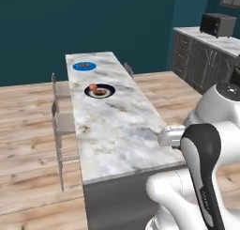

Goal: Pick up the peach and kiwi from the fridge and place one fruit on each plate on the dining counter.

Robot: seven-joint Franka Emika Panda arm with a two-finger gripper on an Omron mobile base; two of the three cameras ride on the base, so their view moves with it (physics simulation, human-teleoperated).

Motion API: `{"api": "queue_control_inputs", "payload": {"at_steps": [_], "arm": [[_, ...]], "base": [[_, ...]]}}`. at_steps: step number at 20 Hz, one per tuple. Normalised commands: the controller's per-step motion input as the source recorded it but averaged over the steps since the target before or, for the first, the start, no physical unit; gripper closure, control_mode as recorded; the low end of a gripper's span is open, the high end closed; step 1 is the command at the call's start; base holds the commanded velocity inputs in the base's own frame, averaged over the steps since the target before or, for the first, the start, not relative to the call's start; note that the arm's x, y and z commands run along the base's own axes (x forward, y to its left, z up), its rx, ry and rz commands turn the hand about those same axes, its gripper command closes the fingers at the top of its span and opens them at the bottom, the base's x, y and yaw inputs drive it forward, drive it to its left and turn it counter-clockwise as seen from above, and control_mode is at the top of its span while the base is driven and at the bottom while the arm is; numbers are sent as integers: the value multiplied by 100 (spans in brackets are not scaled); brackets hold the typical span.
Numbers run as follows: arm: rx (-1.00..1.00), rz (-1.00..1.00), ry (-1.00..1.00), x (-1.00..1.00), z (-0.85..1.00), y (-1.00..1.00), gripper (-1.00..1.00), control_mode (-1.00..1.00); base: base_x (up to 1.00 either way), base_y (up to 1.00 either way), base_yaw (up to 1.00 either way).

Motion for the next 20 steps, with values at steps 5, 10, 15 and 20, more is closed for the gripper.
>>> {"api": "queue_control_inputs", "payload": {"at_steps": [5, 10, 15, 20], "arm": [[0, 0, 0, 0, 0, 0, 100, 100], [0, 0, 0, 0, 0, 0, 100, 100], [0, 0, 0, 0, 0, 0, 100, 100], [0, 0, 0, 0, 0, 0, 100, 100]], "base": [[15, 100, 15], [38, 100, 11], [89, 100, 2], [100, 100, 0]]}}
